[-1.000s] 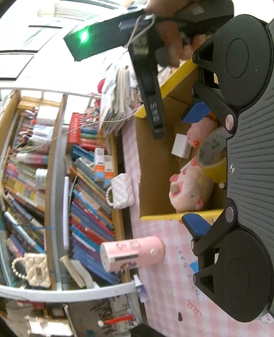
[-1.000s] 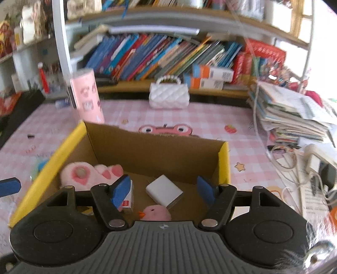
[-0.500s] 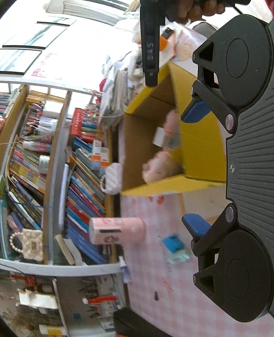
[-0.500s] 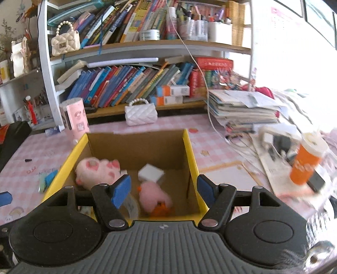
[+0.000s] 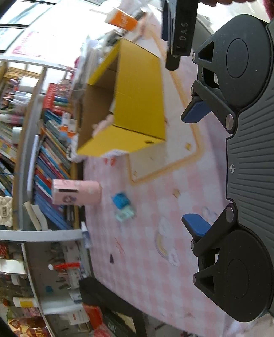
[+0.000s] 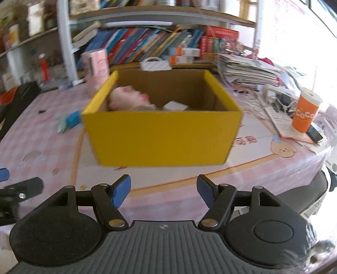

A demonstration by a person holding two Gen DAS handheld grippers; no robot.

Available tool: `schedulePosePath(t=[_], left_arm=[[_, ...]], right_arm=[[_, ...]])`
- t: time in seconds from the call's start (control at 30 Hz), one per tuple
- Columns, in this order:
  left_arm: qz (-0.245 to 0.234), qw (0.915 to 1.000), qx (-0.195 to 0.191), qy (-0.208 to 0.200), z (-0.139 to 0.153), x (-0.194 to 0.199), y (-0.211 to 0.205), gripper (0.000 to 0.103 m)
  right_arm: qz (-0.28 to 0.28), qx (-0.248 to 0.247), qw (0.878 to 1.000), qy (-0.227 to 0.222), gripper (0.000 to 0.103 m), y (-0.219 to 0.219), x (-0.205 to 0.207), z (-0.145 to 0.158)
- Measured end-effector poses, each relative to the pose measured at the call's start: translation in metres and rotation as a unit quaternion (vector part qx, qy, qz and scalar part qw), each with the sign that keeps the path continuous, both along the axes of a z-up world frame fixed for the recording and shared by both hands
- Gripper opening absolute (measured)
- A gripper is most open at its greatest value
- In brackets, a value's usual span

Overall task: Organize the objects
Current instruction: 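Withdraw both tools from the yellow box toward the mint stapler and blue plush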

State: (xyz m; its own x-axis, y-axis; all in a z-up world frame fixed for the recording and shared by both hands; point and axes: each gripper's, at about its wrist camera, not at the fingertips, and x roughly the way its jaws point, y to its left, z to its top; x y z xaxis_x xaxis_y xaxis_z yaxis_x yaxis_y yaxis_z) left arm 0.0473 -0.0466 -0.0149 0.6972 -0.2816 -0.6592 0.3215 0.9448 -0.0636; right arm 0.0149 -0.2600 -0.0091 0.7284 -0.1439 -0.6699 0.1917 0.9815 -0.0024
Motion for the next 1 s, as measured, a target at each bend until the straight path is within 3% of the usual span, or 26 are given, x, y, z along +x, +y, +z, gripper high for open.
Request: schedulePosePath(t=[0.37,1.0], left_arm=[[0.008,0.9998,0.018,-0.001,0.001,-0.027,0.039,0.095],[0.046,0.9987,0.017,-0.011,0.007,-0.041,0.086,0.095]], right_arm=[[0.044,0.014,0.999,0.014,0.067,0.056,-0.017,-0.006],[0.096,0.026,0.995,0.013,0.068,0.108,-0.017,-0.004]])
